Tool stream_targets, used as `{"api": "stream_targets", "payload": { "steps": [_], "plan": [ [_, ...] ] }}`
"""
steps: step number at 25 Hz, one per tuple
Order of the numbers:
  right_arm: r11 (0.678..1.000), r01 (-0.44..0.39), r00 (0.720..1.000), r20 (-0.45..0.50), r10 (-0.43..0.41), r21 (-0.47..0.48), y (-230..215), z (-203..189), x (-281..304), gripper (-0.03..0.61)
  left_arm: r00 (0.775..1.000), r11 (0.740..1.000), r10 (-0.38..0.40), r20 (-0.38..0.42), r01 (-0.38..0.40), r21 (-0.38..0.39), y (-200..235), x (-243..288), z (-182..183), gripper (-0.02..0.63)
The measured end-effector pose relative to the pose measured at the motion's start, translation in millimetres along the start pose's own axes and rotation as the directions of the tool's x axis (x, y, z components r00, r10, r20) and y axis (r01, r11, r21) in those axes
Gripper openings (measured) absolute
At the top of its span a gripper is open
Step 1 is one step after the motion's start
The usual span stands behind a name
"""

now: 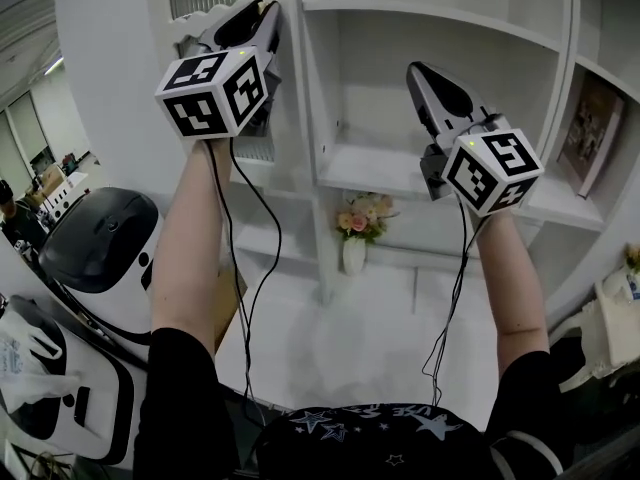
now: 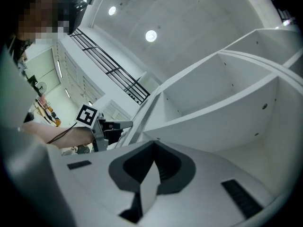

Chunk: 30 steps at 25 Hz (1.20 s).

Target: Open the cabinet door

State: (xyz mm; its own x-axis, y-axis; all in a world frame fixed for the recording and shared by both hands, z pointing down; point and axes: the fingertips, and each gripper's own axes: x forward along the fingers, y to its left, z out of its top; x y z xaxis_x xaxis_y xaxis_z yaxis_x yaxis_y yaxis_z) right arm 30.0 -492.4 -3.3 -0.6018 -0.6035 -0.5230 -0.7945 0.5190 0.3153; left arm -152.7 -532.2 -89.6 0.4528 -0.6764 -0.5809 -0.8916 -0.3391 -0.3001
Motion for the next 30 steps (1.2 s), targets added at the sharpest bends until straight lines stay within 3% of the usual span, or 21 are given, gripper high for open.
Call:
{"api": "stream_targets", "payload": {
  "steps": [12, 19, 24, 30],
  "plan": [
    [0.997, 0.070, 0.997, -0.014, -0.070, 0.013, 48.0, 25.7, -4.8, 0.006, 0.992, 0.982, -0.115, 0.058, 0.122, -0.145, 3.0, -37.2, 23.9, 0.078],
    [0.996, 0.080, 0.997, -0.019, -0.081, -0.046, 73.7, 41.8, -6.2, 0.006, 0.985, 0.971, -0.155, 0.079, 0.167, -0.169, 7.2, -57.0, 37.7, 0.078],
    [0.996, 0.080, 0.997, -0.009, -0.080, -0.045, 89.7, 51.3, 0.1, 0.006, 0.982, 0.976, -0.167, 0.089, 0.177, -0.128, 10.2, -71.2, 48.3, 0.077],
    [0.998, 0.050, 0.999, -0.012, -0.050, -0.044, 113.5, 48.4, 16.1, 0.006, 0.971, 0.962, -0.211, 0.115, 0.227, -0.154, 20.0, -93.2, 60.1, 0.077]
  ]
}}
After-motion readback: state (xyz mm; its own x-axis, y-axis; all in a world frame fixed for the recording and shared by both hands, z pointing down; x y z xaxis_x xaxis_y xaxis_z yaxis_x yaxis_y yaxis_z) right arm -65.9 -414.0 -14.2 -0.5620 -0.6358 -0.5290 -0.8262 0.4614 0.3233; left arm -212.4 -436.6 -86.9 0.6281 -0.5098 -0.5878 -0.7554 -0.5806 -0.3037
